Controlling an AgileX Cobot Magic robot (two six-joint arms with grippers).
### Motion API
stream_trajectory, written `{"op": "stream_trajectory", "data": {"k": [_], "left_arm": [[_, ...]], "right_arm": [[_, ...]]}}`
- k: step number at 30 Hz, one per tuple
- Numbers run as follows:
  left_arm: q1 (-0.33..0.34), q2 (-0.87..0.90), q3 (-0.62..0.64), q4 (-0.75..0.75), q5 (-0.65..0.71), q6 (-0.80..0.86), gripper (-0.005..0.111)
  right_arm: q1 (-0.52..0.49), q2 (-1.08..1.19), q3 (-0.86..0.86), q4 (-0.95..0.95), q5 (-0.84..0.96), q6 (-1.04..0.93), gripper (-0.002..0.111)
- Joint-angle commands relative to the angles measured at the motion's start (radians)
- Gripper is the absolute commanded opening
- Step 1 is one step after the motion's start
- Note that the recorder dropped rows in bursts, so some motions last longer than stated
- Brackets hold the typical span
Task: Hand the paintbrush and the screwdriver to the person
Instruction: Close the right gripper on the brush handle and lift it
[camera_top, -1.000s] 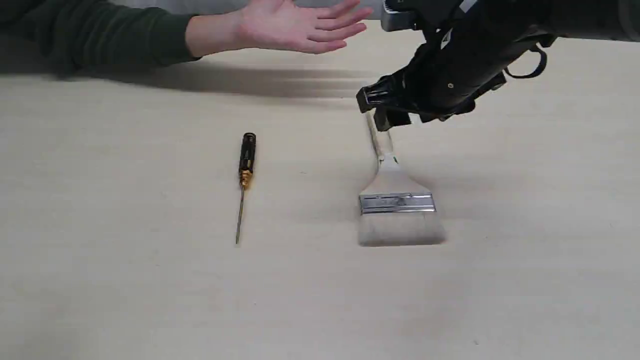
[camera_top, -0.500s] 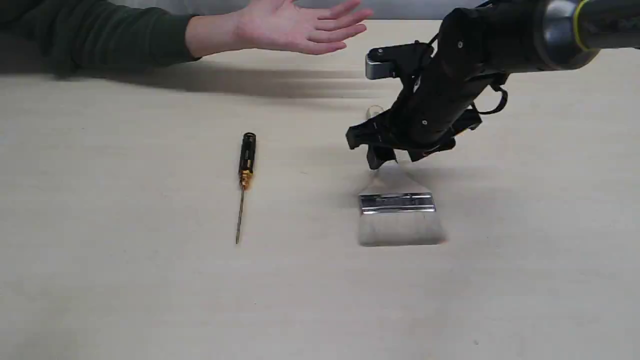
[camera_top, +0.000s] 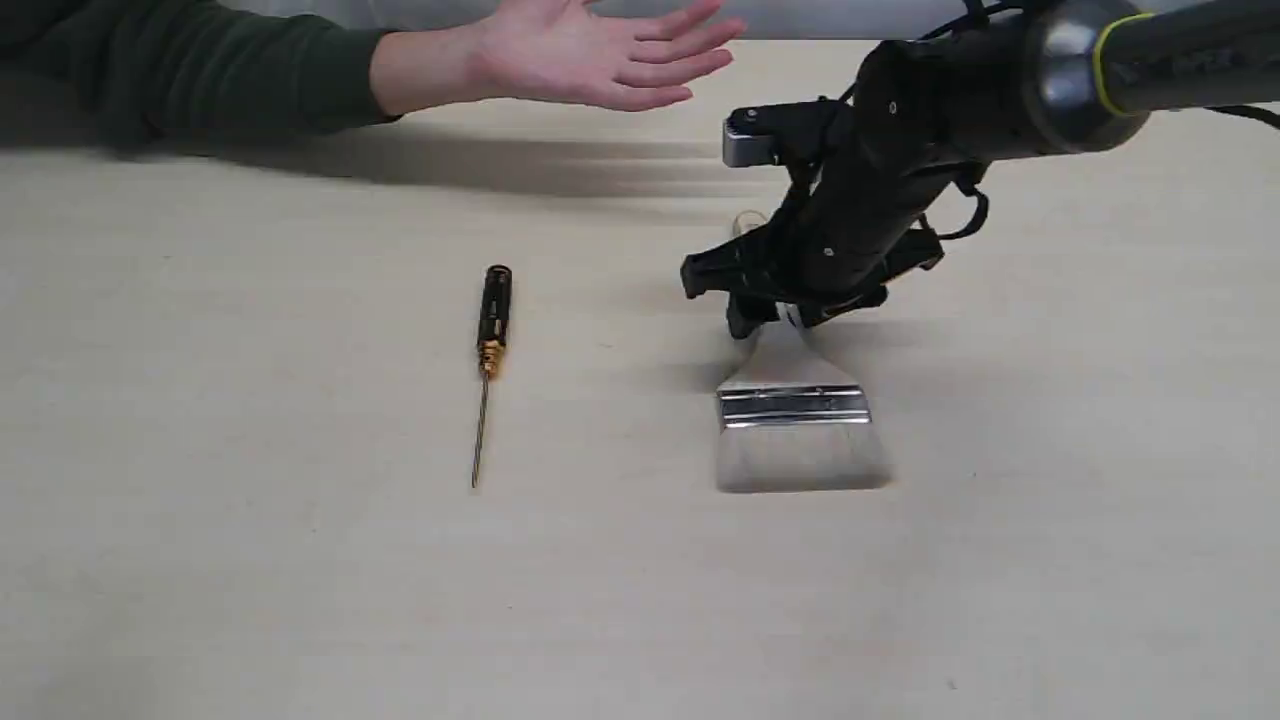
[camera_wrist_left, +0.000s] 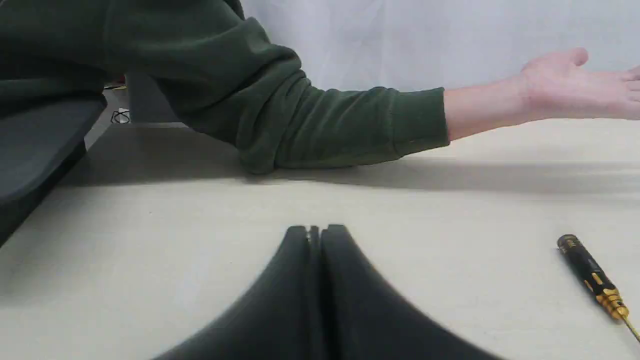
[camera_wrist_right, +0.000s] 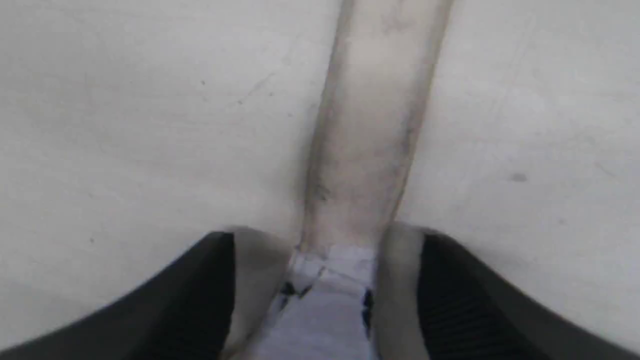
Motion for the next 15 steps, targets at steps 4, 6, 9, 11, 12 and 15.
{"op": "stream_trajectory", "data": {"k": [4, 6, 9, 11, 12, 15], "left_arm": [[-0.007, -0.002, 0.002, -0.003, -0.011, -0.002, 0.0], [-0.007, -0.002, 0.002, -0.003, -0.011, -0.002, 0.0], [-0.007, -0.002, 0.002, -0.003, -0.011, -0.002, 0.0], [-0.007, -0.002, 0.002, -0.003, -0.011, -0.002, 0.0], [-0.007, -0.002, 0.002, -0.003, -0.011, -0.002, 0.0], [-0.007, -0.002, 0.002, -0.003, -0.011, -0.002, 0.0]], "right_arm": [[-0.004, 0.036, 0.003, -0.017, 0.043, 0.003, 0.032], [-0.004, 0.036, 0.003, -0.039, 0.056, 0.003, 0.026], [-0.004, 0.036, 0.003, -0.095, 0.087, 0.003, 0.018], [-0.004, 0.036, 0.003, -0.114, 0.105, 0.003, 0.012], [-0.004, 0.034, 0.003, -0.13, 0.114, 0.005, 0.009], [-0.004, 0.017, 0.003, -0.14, 0.131, 0.007, 0.004]]}}
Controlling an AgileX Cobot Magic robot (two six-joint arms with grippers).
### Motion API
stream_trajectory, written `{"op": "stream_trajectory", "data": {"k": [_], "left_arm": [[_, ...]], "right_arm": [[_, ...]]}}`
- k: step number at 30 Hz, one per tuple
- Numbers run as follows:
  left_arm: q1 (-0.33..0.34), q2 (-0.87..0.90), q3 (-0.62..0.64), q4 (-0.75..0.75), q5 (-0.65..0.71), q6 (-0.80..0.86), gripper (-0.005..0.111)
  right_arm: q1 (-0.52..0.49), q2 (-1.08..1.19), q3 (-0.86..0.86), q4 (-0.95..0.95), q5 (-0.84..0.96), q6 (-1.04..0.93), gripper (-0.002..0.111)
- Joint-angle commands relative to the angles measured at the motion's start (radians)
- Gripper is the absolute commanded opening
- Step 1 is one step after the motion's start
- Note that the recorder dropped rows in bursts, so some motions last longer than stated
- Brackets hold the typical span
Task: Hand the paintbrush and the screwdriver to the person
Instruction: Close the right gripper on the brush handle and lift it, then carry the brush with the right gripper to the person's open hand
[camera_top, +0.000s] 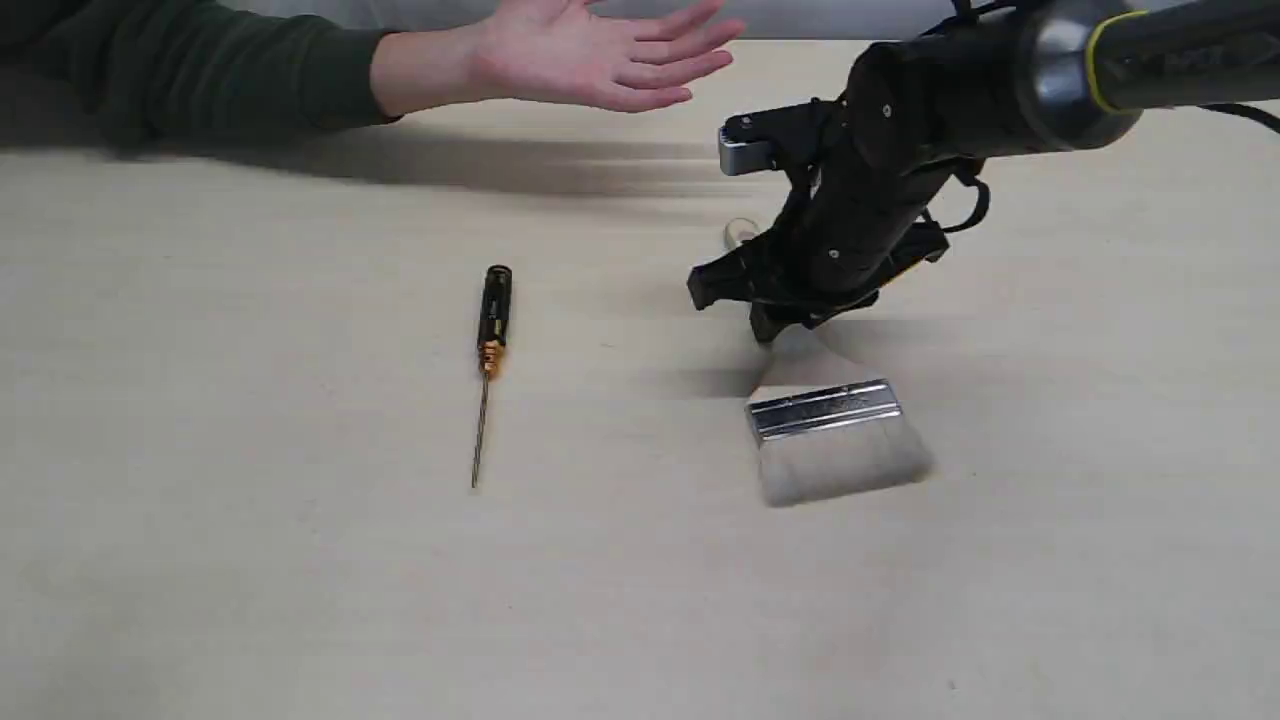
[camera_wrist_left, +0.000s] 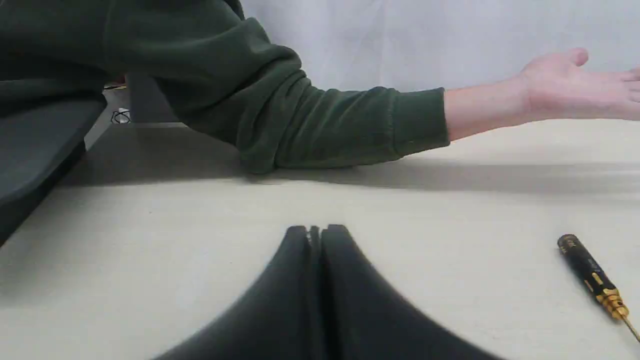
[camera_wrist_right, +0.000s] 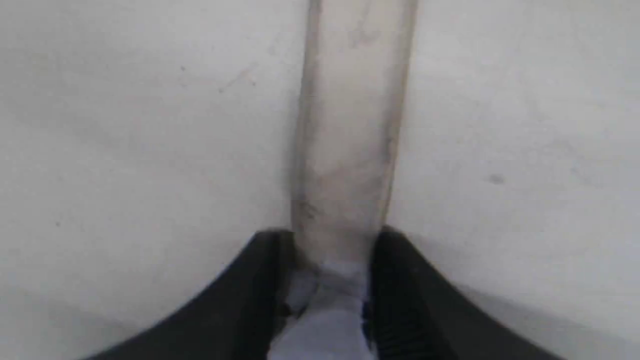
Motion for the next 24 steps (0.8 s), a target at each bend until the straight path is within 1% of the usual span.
{"op": "stream_trajectory", "data": {"k": [1, 6, 15, 20, 24], "left_arm": [[-0.007, -0.002, 0.002, -0.003, -0.011, -0.002, 0.0], [-0.007, -0.002, 0.002, -0.003, -0.011, -0.002, 0.0], [-0.007, -0.002, 0.002, -0.005, -0.008, -0.002, 0.0], [-0.007, -0.002, 0.002, -0.003, -0.01, -0.002, 0.0], [-0.007, -0.002, 0.002, -0.003, -0.01, -0.002, 0.0]], "right_arm": [[-0.002, 0.004, 0.015, -0.052, 0.09, 0.0, 0.004], [-0.002, -0.085, 0.047, -0.052, 0.075, 0.004, 0.004], [-0.002, -0.338, 0.205, -0.033, -0.022, 0.004, 0.004], [0.001, -0.462, 0.217, 0.023, -0.025, -0.029, 0.004], [0.038, -0.544, 0.217, 0.032, -0.061, -0.058, 0.004]]}}
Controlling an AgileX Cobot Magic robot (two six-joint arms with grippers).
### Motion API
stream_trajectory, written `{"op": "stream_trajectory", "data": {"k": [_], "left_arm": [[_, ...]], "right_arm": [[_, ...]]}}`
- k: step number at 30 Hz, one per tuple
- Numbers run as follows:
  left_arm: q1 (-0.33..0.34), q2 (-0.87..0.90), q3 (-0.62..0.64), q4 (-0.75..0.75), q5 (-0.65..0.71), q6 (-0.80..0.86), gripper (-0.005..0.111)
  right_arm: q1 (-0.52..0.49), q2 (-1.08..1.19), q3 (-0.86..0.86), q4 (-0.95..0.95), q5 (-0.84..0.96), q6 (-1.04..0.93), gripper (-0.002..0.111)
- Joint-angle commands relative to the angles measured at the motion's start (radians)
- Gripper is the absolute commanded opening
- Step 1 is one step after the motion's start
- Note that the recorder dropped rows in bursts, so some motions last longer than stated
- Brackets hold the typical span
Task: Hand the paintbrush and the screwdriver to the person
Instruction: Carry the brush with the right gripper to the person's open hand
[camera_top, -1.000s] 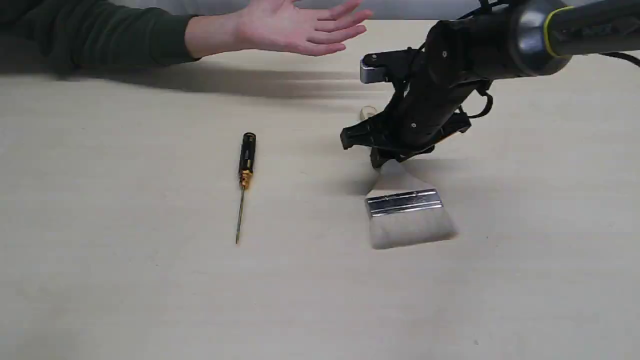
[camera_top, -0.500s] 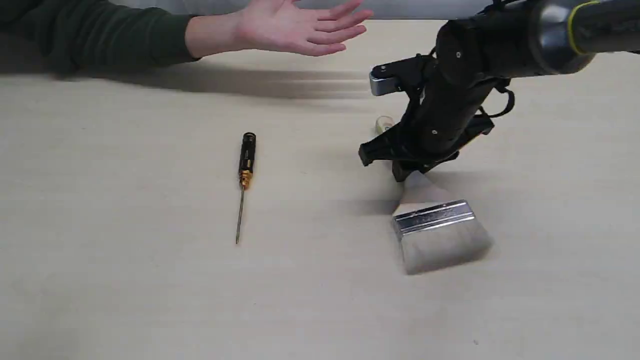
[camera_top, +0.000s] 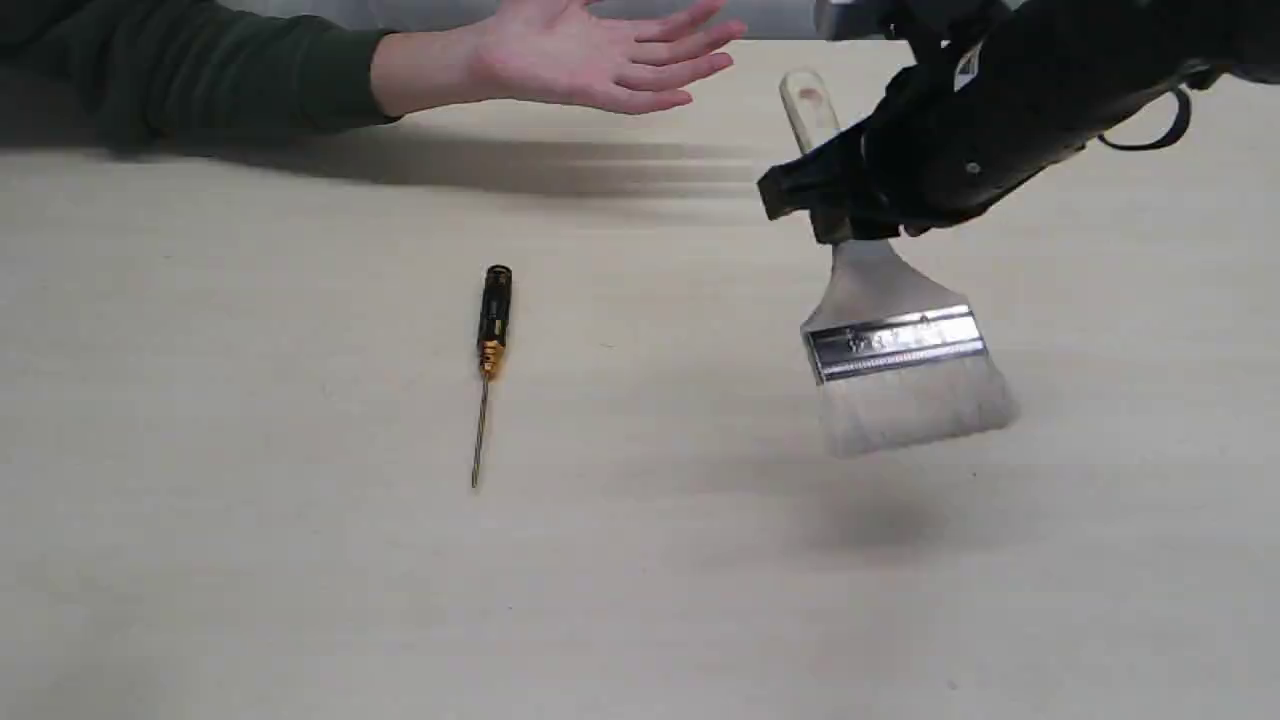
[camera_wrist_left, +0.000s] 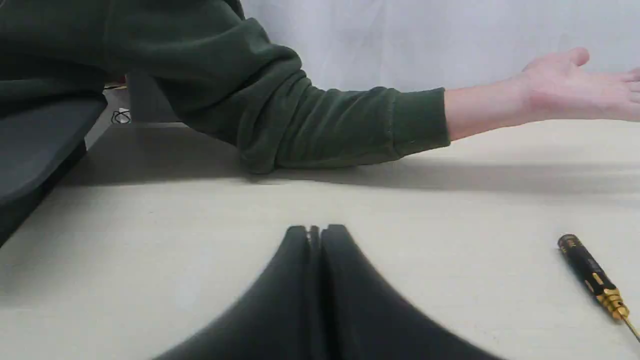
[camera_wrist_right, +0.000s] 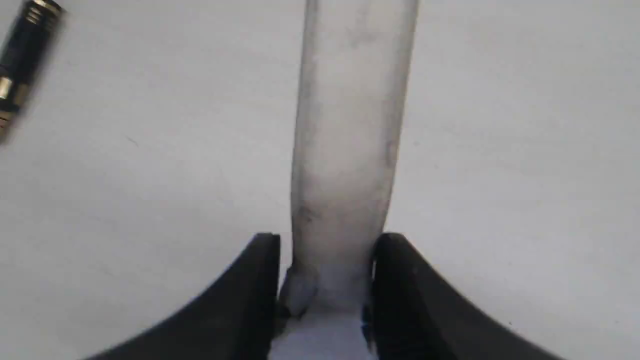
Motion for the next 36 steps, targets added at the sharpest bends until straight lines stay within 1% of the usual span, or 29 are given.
{"op": "stream_trajectory", "data": {"k": [1, 6, 9, 12, 16, 25, 29, 33, 36], "left_arm": [[-0.007, -0.002, 0.002, -0.003, -0.01, -0.002, 0.0], [-0.007, -0.002, 0.002, -0.003, -0.01, -0.002, 0.0], [-0.007, -0.002, 0.002, -0.003, -0.01, -0.002, 0.0], [-0.007, -0.002, 0.002, -0.003, -0.01, -0.002, 0.0], [-0.007, -0.002, 0.002, -0.003, -0.01, -0.002, 0.0], [-0.007, -0.002, 0.002, -0.001, -0.012, -0.002, 0.0], [-0.007, -0.002, 0.002, -0.001, -0.012, -0.002, 0.0], [-0.007, -0.002, 0.002, -0.001, -0.012, -0.002, 0.0], [-0.007, -0.002, 0.002, -0.001, -0.012, -0.002, 0.0]], "right_arm": [[0.035, -0.063, 0.005, 0.013, -0.051, -0.024, 0.004], [0.092, -0.091, -0.013, 0.007, -0.183, -0.024, 0.004], [0.092, -0.075, -0.04, -0.007, -0.263, -0.024, 0.004], [0.09, -0.036, -0.104, -0.044, -0.286, -0.024, 0.004], [0.09, 0.049, -0.209, -0.068, -0.268, -0.02, 0.004], [0.09, 0.329, -0.548, -0.11, -0.185, -0.018, 0.004], [0.09, 0.434, -0.671, -0.176, -0.151, 0.018, 0.004], [0.084, 0.525, -0.798, -0.279, -0.123, 0.107, 0.004], [0.072, 0.584, -0.881, -0.289, -0.091, 0.127, 0.004]]}}
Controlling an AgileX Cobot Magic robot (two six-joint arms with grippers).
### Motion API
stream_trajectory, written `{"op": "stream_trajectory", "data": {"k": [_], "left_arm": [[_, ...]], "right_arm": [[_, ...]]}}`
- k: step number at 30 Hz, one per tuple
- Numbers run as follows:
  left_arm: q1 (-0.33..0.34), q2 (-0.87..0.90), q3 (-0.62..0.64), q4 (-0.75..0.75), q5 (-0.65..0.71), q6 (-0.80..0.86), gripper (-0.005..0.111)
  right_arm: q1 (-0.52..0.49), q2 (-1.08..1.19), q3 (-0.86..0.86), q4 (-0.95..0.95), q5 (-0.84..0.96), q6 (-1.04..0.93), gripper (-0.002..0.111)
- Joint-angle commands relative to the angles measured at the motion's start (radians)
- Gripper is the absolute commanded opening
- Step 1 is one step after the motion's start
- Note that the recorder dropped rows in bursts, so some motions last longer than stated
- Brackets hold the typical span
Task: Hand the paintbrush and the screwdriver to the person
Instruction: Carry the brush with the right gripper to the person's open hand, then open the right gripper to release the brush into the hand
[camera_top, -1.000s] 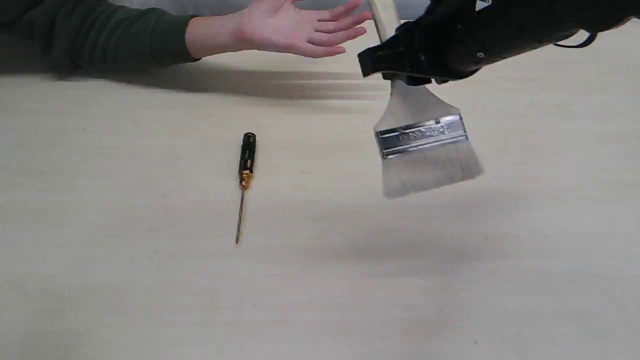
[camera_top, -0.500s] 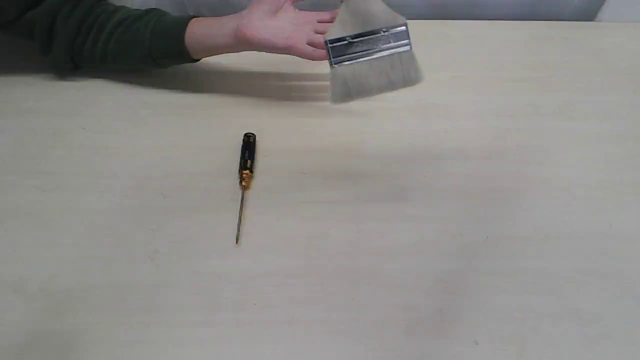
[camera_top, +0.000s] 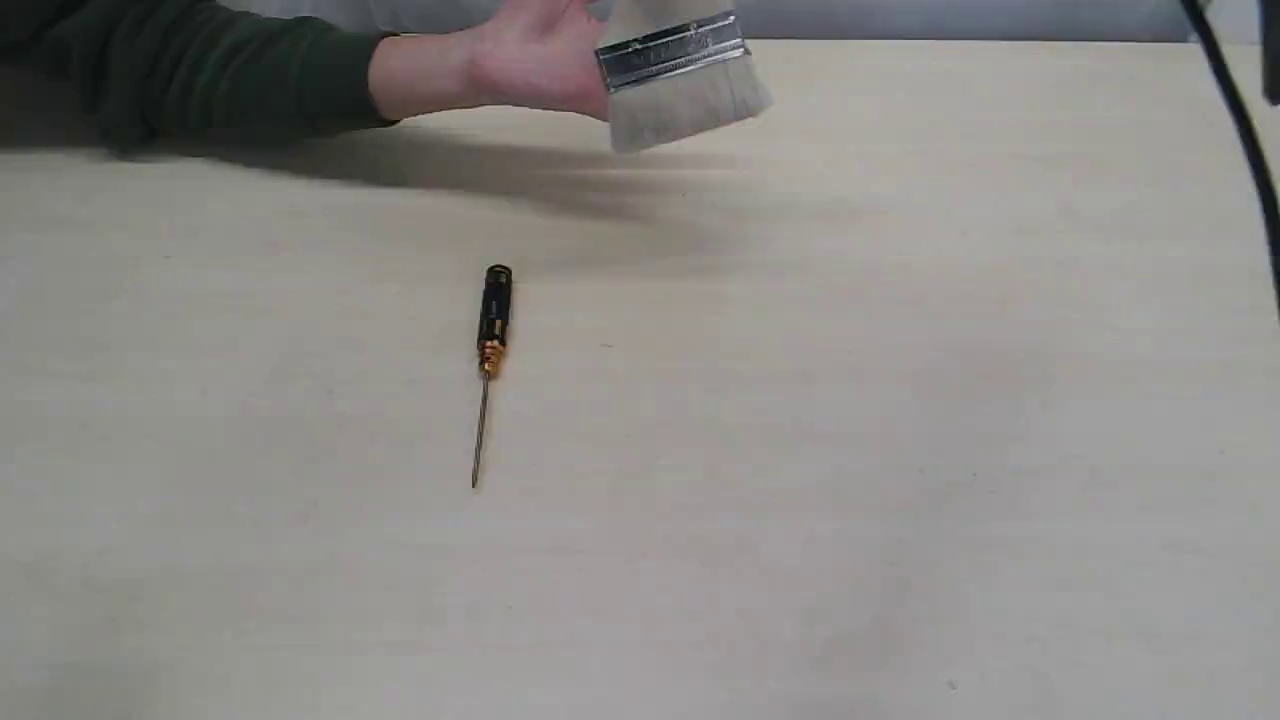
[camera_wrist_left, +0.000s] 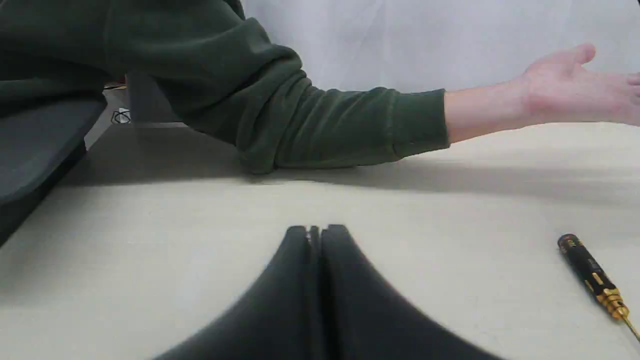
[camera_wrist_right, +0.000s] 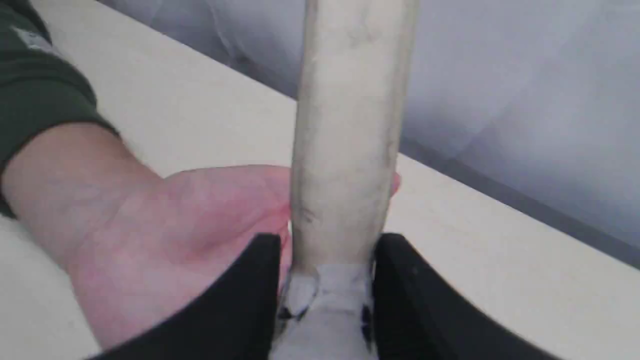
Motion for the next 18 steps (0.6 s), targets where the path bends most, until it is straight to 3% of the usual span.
{"op": "stream_trajectory", "data": {"k": [1, 12, 14, 18], "left_arm": [[-0.007, -0.002, 0.002, -0.001, -0.012, -0.002, 0.0], [-0.007, -0.002, 0.002, -0.003, -0.01, -0.002, 0.0], [-0.007, -0.002, 0.002, -0.004, -0.008, -0.002, 0.0], [-0.007, -0.002, 0.002, -0.004, -0.01, -0.002, 0.0]], "right_arm": [[-0.021, 0.056, -0.085, -0.029, 0.035, 0.027, 0.004], [-0.049, 0.214, -0.222, -0.027, 0.086, 0.027, 0.006], [-0.049, 0.221, -0.222, -0.027, 0.082, 0.027, 0.012], [-0.049, 0.226, -0.222, -0.029, 0.075, 0.027, 0.036]]}}
